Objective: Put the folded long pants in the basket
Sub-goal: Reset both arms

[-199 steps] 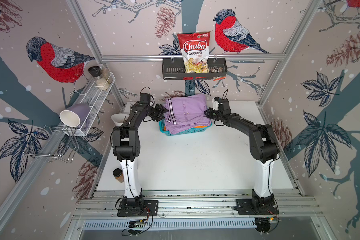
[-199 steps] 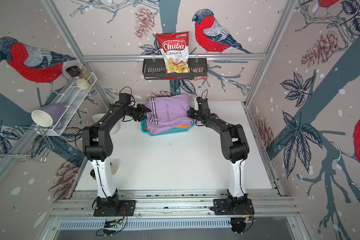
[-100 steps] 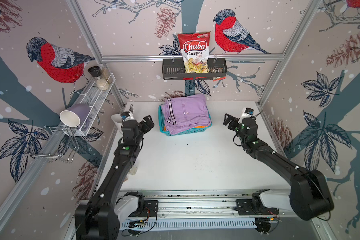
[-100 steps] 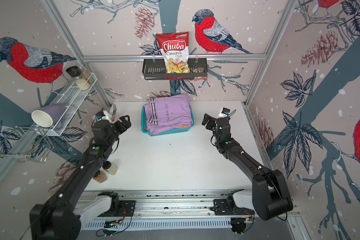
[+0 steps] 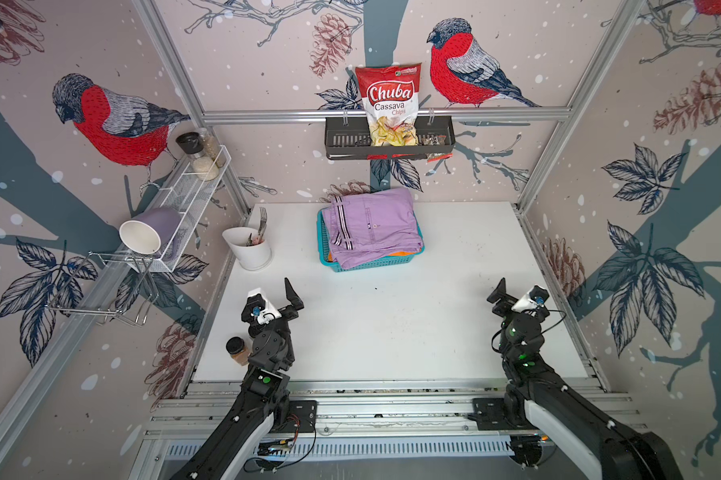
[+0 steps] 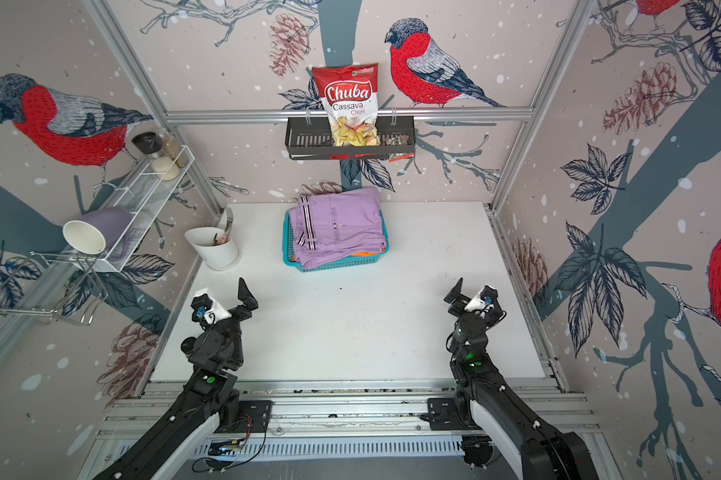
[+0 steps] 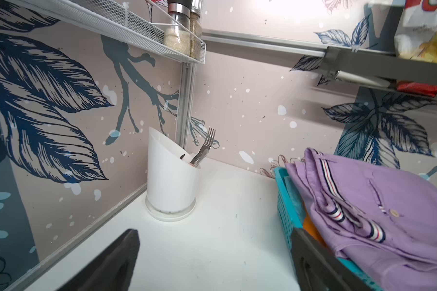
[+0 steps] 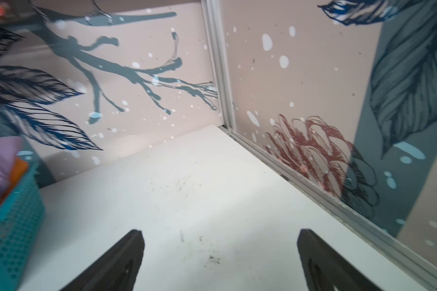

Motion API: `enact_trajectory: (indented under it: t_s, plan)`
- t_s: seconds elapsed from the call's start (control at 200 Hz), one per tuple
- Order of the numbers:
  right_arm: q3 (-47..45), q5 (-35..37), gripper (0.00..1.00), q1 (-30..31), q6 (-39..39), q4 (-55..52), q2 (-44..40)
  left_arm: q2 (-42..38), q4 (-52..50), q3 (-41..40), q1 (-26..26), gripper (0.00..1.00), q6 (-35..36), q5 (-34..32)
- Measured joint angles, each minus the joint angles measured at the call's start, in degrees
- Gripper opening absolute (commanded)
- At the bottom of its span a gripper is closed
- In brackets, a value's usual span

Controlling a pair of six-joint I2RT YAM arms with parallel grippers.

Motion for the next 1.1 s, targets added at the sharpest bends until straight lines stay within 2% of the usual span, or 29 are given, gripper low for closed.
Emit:
enact_trajectory:
  t_s: [0.09, 0.23, 0.295, 0.36, 0.43, 0.53, 0.585, 0.63, 0.67, 0.725, 0.855, 1.1]
  plan:
    - [-0.11, -3.3, 1.0, -2.69, 0.35, 3.78, 5.03, 3.48, 7.08, -0.02, 2.54, 0.96, 1.97, 0.22]
    - [1.27, -6.36, 1.0, -3.28, 0.28, 9.49, 13.86, 7.3, 13.7, -0.02, 9.11, 0.96, -0.5, 2.03]
    - [2.36, -6.4, 1.0, -3.5, -0.02, 13.07, 17.73, 14.19, 18.01, -0.02, 13.11, 0.96, -2.58, 3.41]
    - [3.15, -6.47, 1.0, -3.63, -0.74, 16.17, 21.38, 25.0, 21.66, -0.04, 16.2, 0.97, -4.42, 4.76]
    - [5.29, -5.86, 1.0, -3.67, -1.81, 18.1, 25.49, 35.3, 22.64, 0.11, 17.42, 0.97, -4.48, 9.2]
    - [5.11, -6.01, 1.0, -4.28, -4.09, 29.44, 36.54, 46.75, 29.44, 3.91, 18.18, 0.99, -2.82, 13.33]
    - [6.4, -6.16, 1.0, -4.39, -5.05, 29.18, 41.05, 53.18, 34.84, 5.86, 18.56, 0.98, -1.36, 16.76]
    - [8.39, -8.26, 1.0, -5.18, -5.42, 27.74, 41.07, 56.3, 34.34, 8.48, 18.6, 0.98, -0.7, 20.04]
    - [10.47, -9.6, 1.0, -7.02, -5.33, 26.82, 40.24, 57.33, 30.56, 11.13, 18.56, 0.98, -0.09, 22.58]
    - [11.02, -9.68, 1.0, -8.17, -4.5, 28.83, 40.24, 58.05, 30.29, 12.74, 18.4, 0.97, 0.85, 24.63]
    - [10.4, -10.84, 1.0, -6.54, -4.63, 27.98, 40.44, 57.83, 29.73, 11.23, 18.58, 0.97, -0.11, 23.45]
    - [11.04, -11.52, 1.0, -7.3, -4.57, 26.64, 39.98, 57.83, 28.46, 12.11, 18.16, 0.98, -0.61, 21.16]
